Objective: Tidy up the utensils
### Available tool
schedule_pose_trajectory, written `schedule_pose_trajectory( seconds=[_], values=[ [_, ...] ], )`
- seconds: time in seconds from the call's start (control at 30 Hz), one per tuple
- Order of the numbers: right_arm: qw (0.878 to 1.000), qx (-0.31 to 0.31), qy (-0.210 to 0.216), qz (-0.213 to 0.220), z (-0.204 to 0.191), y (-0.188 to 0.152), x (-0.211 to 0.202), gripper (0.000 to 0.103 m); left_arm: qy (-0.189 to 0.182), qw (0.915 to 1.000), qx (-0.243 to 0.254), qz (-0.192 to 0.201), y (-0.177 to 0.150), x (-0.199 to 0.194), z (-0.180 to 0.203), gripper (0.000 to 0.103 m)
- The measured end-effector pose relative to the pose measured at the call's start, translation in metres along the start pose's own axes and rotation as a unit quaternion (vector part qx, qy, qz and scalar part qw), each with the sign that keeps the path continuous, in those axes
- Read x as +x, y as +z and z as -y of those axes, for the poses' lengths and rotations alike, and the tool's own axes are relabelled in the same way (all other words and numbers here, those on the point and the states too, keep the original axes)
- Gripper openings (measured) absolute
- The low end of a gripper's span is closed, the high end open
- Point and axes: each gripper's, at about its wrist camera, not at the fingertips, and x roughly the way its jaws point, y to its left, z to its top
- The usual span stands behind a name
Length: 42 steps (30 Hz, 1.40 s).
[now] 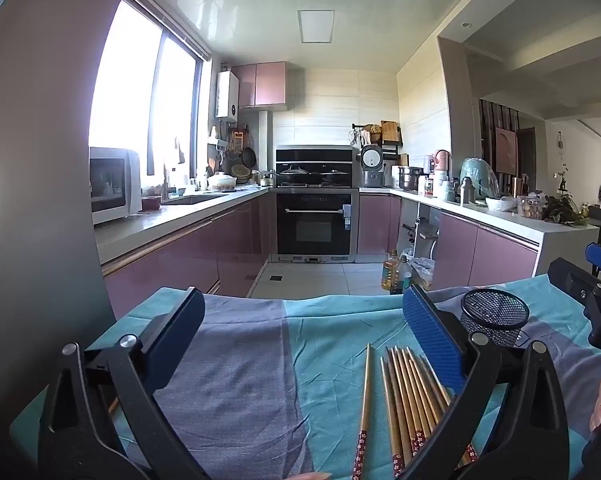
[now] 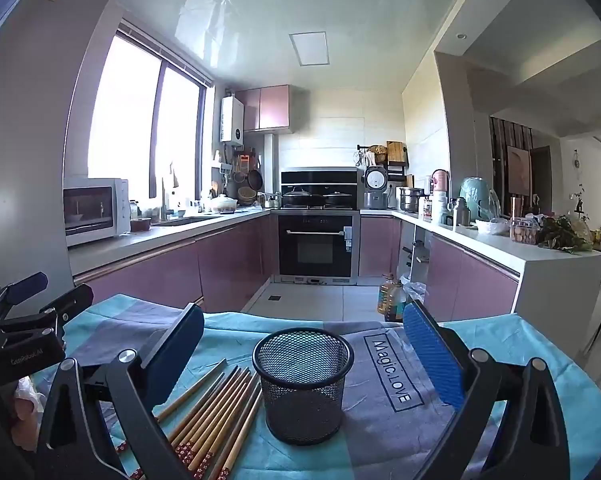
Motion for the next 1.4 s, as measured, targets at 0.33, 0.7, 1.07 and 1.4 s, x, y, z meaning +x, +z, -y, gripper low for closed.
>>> schedule_pose_trajectory(
  seconds=[0.33,0.7,1.07,1.4],
  values=[
    [1.000,-0.001,-0.002,0.000,-0.0041,0.0010,0.0009,0.097,-0.001,1.0000,-0.002,0.000,-0.0005,-0.0004,0.0006,0.097],
    [1.000,0.001,-0.003,0.002,-0.0041,0.0026,0.0006,0.097,-0.001,1.0000,-0.002,0.000,0.0005,-0.0015,0.0014,0.097],
    [1.000,0.001,-0.003,0.005,-0.0020,0.0016,-0.0004,0.097,-0.001,1.0000,-0.002,0.000,0.0002,-0.0015,0.0007,0.097],
    [1.000,0.002,-0.004,0.006,-0.0039,-0.0009,0.0007,0.097,-0.002,1.0000,-0.002,0.000,0.0015,-0.0032,0.0017,0.097]
  ],
)
